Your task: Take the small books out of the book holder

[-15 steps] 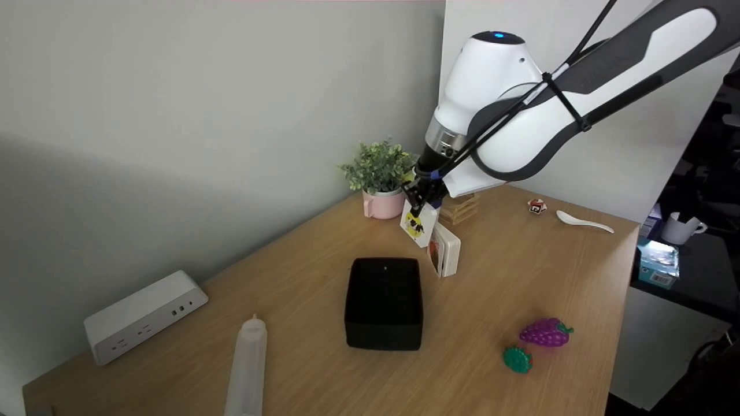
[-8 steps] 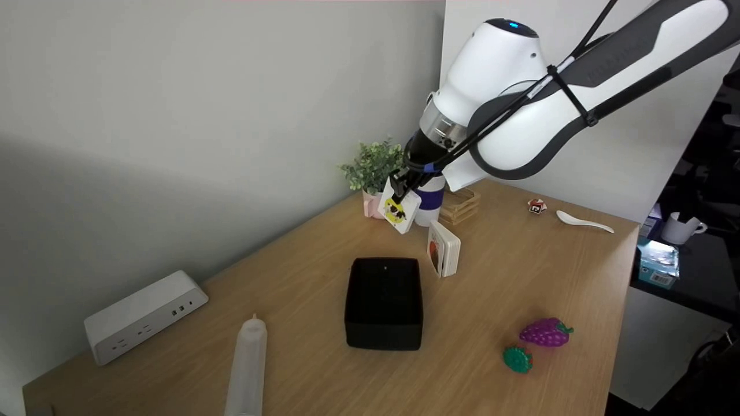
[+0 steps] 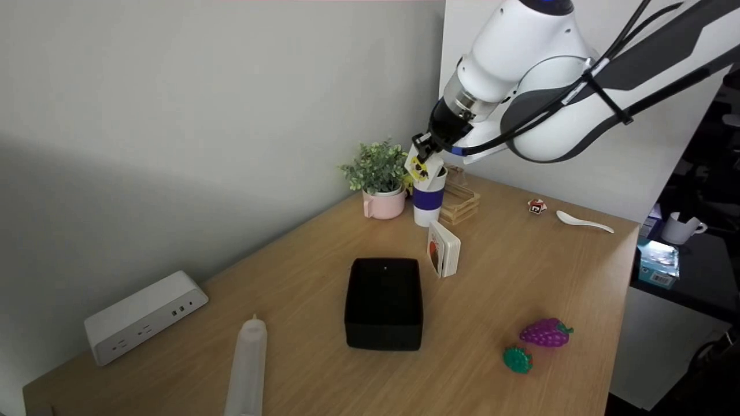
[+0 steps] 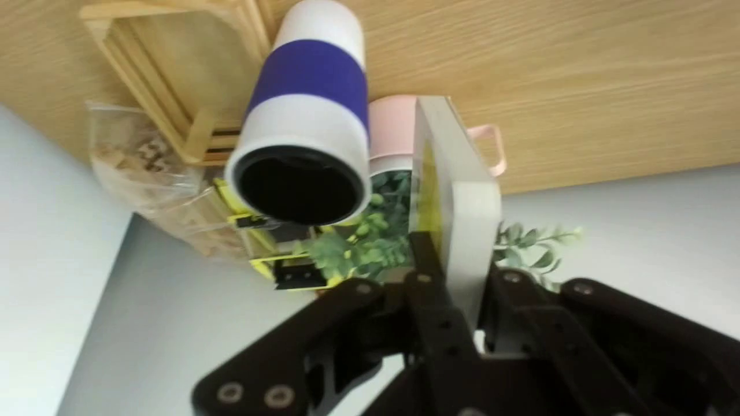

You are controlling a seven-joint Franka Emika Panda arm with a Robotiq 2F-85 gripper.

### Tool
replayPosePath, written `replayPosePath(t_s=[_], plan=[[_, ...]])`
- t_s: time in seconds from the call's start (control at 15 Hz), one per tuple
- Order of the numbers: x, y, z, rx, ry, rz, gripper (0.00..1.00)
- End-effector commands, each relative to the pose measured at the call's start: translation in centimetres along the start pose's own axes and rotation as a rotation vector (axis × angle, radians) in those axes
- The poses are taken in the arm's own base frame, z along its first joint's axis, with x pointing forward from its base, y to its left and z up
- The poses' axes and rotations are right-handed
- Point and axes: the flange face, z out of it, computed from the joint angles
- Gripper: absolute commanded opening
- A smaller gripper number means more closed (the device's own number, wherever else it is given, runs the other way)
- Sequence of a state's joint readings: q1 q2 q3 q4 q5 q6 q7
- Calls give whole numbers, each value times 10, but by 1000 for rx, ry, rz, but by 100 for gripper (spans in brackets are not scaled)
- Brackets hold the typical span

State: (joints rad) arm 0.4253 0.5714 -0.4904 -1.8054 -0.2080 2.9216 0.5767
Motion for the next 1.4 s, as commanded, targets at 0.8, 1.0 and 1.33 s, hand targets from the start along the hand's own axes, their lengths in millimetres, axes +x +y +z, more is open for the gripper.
replayPosePath(t_s=[0.8,1.0,1.33], plan=[[-65,32,-29,-57,-430,142,4],[-69,42,-23,-58,-527,171,4],[-73,44,-16,-60,-601,177,4]])
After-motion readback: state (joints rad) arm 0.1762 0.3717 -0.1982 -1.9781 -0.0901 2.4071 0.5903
